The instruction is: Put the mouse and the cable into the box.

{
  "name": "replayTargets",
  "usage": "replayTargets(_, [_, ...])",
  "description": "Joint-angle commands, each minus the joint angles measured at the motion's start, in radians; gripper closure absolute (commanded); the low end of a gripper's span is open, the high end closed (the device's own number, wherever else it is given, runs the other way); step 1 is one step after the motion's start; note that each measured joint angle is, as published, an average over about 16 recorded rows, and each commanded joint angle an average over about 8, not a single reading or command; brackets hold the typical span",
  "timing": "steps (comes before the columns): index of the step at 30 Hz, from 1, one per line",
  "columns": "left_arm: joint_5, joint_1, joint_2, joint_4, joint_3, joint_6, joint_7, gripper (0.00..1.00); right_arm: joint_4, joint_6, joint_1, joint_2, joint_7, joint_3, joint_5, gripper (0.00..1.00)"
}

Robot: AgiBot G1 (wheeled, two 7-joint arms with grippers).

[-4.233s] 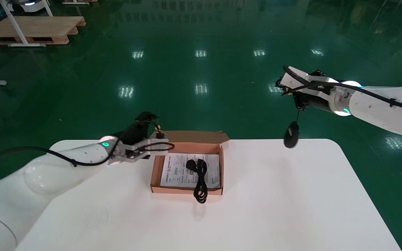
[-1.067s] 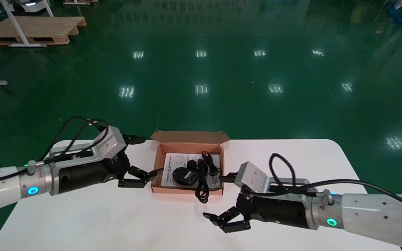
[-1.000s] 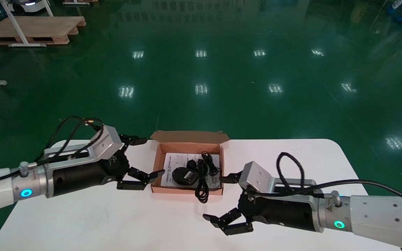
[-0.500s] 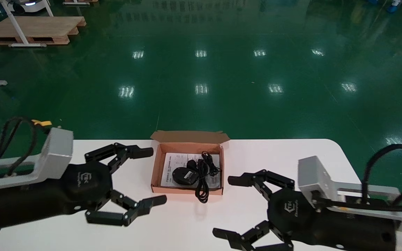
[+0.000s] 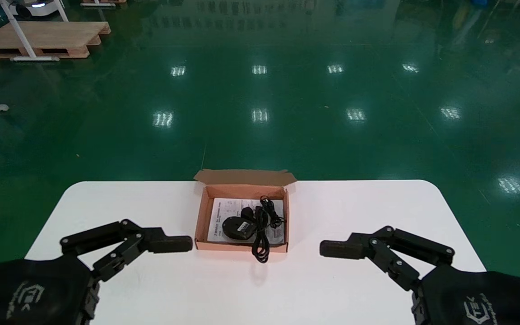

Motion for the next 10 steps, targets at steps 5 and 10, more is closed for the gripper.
replayTargets(5, [-0.007, 0.003, -0.002, -0.004, -0.003, 0.007, -0.002, 0.0, 0.005, -0.009, -0.005, 0.007, -0.001, 0.007, 0.015, 0.0])
replayTargets(10, [-0.001, 0.001, -0.001, 0.0, -0.001, 0.0, -0.001, 0.0, 0.001, -0.003, -0.002, 0.002, -0.001, 0.002, 0.004, 0.0])
